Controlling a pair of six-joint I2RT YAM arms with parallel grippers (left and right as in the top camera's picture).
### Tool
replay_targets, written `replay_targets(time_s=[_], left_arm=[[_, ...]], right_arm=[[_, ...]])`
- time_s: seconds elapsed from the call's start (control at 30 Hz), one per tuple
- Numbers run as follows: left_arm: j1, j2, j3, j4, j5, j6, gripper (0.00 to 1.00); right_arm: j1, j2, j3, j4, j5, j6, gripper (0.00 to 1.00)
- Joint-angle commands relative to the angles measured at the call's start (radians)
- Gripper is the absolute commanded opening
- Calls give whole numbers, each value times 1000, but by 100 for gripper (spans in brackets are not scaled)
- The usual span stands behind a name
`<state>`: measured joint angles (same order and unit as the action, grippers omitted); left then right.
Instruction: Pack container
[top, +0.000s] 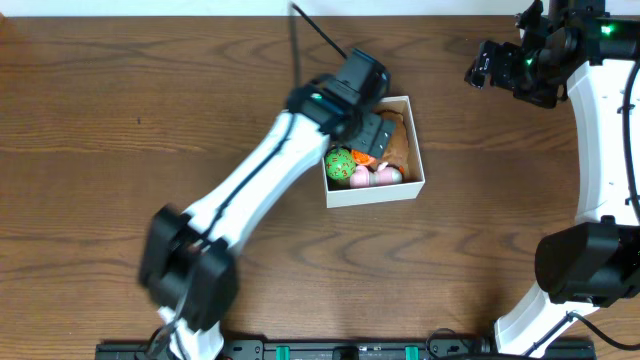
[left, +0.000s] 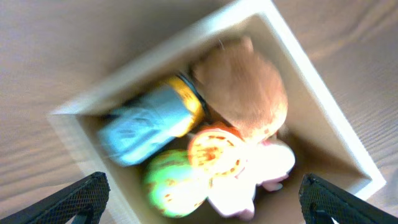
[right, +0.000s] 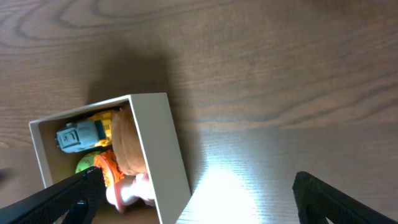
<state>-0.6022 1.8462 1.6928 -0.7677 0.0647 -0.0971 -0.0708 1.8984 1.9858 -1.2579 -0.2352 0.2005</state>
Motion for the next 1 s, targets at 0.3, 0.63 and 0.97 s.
replay_targets(time_s=[0.3,0.63,0.97], left_arm=[[245,-541,10,-246,-292,-16,98],[469,-759,-9,-402,-294,-51,98],[517,-817,-114,-368,-294,-50,98]], right_arm=[[7,-254,-3,113,-97,-221,99],[75,-541,-4,80,-122,-330,99],[143,-678,-22,11,98,-325,99]])
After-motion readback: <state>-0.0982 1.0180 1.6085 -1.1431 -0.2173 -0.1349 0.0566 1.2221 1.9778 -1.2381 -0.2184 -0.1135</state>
